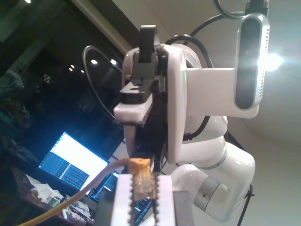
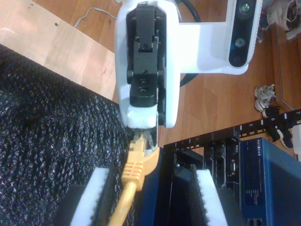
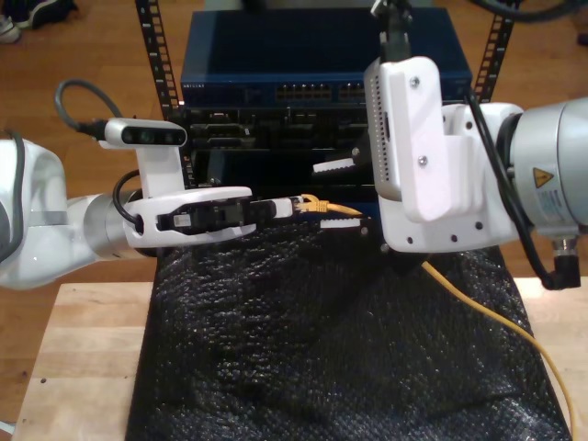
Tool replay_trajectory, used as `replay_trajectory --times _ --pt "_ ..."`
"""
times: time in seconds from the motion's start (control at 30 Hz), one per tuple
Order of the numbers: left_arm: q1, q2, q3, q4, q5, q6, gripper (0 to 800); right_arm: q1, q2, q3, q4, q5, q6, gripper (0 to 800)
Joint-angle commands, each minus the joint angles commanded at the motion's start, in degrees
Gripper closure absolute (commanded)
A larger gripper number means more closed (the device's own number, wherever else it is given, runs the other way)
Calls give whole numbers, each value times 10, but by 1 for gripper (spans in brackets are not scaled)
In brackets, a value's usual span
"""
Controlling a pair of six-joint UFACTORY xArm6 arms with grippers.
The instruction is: Grab the cable and plug it in
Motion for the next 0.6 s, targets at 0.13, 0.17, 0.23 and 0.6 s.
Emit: replay_trajectory --times 0.13,0.17,0.23,0.6 --pt "0 1 8 -2 4 -23 793 1 -4 1 0 1 0 413" --pt "0 1 9 -4 6 -25 793 1 -4 1 0 1 0 421" --pt "0 1 9 -10 9 -25 792 3 -4 1 0 1 0 428" --pt "0 10 9 -10 17 -59 780 13 -4 1 0 1 1 438"
